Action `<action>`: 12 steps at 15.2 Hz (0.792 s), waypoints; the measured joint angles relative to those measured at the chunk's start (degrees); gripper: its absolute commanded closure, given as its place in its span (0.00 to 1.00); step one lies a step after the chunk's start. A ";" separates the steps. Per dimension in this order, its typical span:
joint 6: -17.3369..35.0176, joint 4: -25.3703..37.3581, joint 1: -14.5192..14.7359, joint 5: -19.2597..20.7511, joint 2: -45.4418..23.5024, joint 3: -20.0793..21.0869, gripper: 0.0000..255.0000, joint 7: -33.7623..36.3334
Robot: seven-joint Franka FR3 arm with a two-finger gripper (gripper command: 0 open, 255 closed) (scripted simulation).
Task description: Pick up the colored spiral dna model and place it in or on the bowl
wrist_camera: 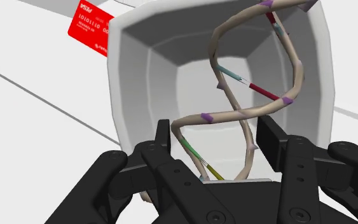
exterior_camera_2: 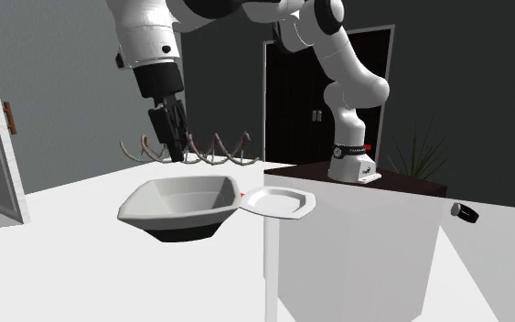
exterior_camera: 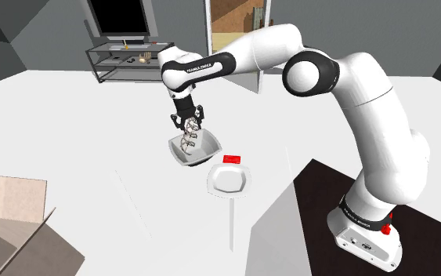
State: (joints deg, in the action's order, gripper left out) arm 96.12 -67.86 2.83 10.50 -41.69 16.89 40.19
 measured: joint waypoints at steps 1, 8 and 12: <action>0.79 -0.62 -0.14 0.07 -0.19 -0.06 1.00 -0.08; 4.89 -3.09 -0.23 0.50 -1.90 -0.35 1.00 0.15; 6.42 -3.71 -0.23 0.69 -2.82 -0.48 1.00 0.20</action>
State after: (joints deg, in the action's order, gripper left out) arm 102.54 -71.57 2.61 11.19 -44.50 16.40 40.39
